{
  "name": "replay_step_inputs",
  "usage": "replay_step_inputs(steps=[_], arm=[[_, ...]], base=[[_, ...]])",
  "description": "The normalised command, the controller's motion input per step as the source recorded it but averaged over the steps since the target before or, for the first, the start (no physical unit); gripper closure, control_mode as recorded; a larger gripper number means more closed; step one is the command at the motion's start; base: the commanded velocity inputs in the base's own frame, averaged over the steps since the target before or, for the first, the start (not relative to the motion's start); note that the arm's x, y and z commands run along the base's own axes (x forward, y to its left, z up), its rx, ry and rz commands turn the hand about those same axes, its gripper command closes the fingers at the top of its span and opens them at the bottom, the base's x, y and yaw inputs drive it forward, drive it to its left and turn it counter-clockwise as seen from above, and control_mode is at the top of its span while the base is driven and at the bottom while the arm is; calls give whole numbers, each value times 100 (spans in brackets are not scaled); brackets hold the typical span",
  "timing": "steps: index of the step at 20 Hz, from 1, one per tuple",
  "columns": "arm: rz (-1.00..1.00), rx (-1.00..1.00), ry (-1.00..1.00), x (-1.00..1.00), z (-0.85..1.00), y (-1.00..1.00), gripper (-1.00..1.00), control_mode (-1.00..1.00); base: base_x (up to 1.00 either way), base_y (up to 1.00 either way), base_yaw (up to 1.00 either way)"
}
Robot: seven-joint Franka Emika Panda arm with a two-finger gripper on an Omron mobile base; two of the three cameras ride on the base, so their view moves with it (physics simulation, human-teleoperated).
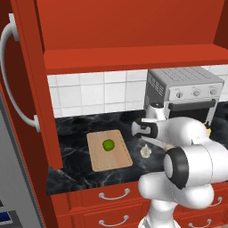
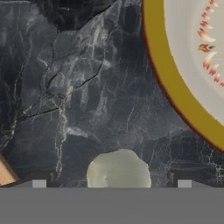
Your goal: Open the cabinet. Place the bowl and condiment on the counter. Then place the lime and garlic on the cutting board.
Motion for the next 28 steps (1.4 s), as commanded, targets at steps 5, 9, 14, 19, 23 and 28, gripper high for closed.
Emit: replay_step_inputs(steps=[5, 9, 14, 19, 23, 28], arm=[[6, -1, 2, -35, 0, -7, -100, -100], [1, -1, 0, -17, 0, 32, -100, -100], [0, 0, -2, -5, 0, 13, -100, -100], [0, 0, 0, -1, -4, -9, -100, -100], [0, -3, 0, -3, -20, -8, -100, -100], [0, -6, 2, -2, -31, -4, -100, -100]], base=[[0, 0, 0], [0, 0, 0], [0, 0, 0], [0, 0, 0], [0, 0, 0], [0, 0, 0]])
